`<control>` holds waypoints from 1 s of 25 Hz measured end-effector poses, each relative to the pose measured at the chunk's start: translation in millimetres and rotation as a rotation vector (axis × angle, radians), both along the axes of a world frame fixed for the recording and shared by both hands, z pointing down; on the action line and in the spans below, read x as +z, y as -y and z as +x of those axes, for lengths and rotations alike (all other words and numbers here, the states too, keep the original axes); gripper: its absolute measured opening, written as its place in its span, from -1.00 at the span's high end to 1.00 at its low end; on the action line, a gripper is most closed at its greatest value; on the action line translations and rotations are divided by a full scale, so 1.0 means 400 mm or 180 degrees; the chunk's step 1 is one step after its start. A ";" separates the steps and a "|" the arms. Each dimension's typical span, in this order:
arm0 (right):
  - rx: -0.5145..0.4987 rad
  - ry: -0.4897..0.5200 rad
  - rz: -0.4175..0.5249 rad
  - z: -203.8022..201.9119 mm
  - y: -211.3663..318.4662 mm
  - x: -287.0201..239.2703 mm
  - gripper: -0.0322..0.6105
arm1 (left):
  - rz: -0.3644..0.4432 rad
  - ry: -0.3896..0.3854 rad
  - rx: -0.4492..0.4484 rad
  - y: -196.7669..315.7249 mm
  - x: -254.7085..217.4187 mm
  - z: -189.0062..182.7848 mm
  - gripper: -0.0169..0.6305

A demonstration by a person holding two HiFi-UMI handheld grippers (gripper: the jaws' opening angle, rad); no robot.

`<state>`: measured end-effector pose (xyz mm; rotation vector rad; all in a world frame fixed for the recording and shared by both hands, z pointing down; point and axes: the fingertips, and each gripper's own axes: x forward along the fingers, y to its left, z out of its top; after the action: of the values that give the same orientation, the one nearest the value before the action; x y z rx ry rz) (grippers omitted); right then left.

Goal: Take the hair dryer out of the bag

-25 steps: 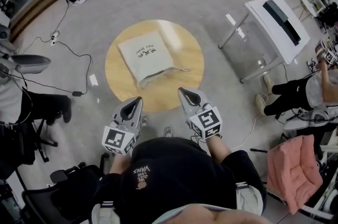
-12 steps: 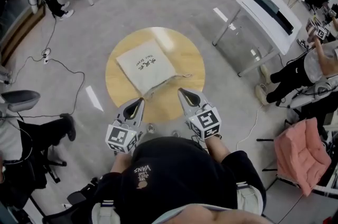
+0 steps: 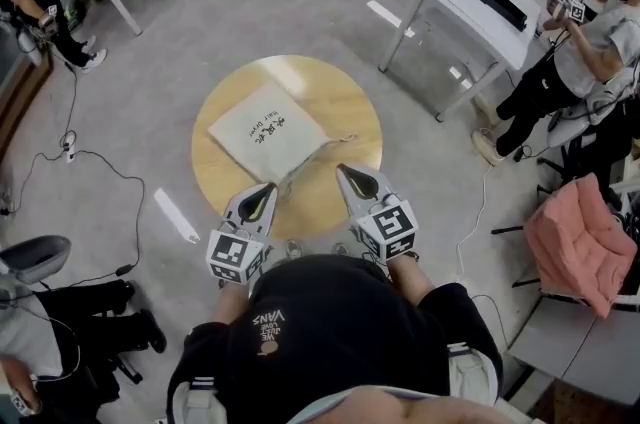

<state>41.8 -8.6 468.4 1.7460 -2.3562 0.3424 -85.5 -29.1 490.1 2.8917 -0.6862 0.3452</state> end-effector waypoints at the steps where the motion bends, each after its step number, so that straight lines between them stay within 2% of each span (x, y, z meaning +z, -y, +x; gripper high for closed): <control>1: 0.0039 0.0008 -0.0003 -0.002 0.001 0.004 0.90 | -0.0033 0.0015 0.0048 0.002 0.012 0.001 0.91; 4: 0.0169 0.0035 -0.0030 -0.005 0.003 0.012 0.90 | -0.0110 0.0058 0.0186 0.010 0.036 0.004 0.91; 13: 0.0444 0.0048 -0.0058 -0.053 -0.008 0.027 0.90 | -0.0102 0.0298 0.0499 0.023 0.101 -0.009 0.91; 19: 0.0491 0.0035 -0.0151 -0.046 -0.025 0.061 0.90 | -0.0129 0.0492 0.0510 0.035 0.166 0.013 0.91; 25: 0.0342 0.0001 -0.0171 -0.022 0.000 0.081 0.90 | -0.0156 0.0616 0.0430 0.062 0.209 0.052 0.91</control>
<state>33.0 -8.6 501.0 1.8516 -2.2370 0.4183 -64.8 -53.8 573.7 2.8898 -0.5018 0.6563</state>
